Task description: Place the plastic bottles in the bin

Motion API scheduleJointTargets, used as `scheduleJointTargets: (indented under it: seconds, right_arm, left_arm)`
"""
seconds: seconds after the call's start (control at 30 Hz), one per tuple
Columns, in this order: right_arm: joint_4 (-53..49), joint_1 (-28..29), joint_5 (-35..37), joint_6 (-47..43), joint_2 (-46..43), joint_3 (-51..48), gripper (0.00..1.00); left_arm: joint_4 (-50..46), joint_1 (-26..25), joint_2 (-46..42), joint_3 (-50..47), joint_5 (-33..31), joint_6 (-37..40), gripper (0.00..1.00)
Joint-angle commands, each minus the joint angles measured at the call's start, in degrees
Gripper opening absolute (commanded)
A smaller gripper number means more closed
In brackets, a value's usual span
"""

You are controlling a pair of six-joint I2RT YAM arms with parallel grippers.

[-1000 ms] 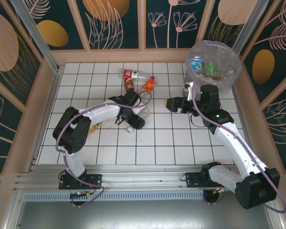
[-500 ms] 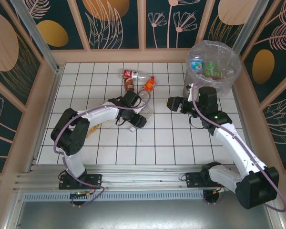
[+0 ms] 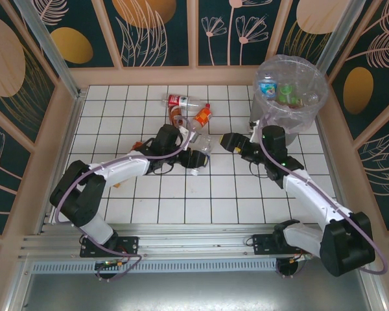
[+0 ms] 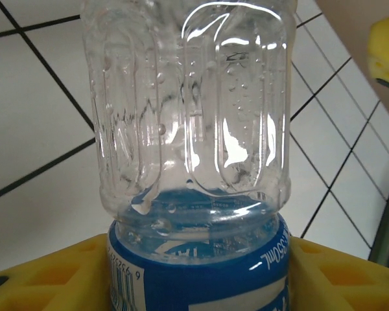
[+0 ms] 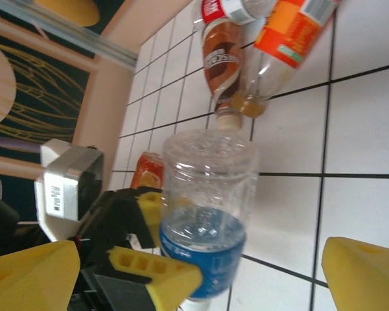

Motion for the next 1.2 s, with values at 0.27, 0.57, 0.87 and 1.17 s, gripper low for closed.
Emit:
scheduleJointTargets:
  seconds: [0.27,0.57,0.87,1.17]
  right_arm:
    - [9.60,5.03,1.01,3.23,8.06,2.02,0.99]
    - [14.78,7.65,-0.68,3.39,12.79,3.60,0.98]
    - [13.35,8.74,3.95,2.33,13.26,5.42,0.83]
    - [10.94,8.65,5.11,0.94,13.08,6.70,0.62]
  left_arm:
    - [10.99,-1.37,-4.77,-2.90,4.51,-7.08,0.58]
    - [11.48,-2.10,-5.06,-2.76,5.84,-7.04,0.60]
    - [11.50,-2.65,-4.59,-3.05,5.62,-6.87,0.60]
    - [11.55,-2.91,-4.81,-3.29,5.71,-6.69,0.62]
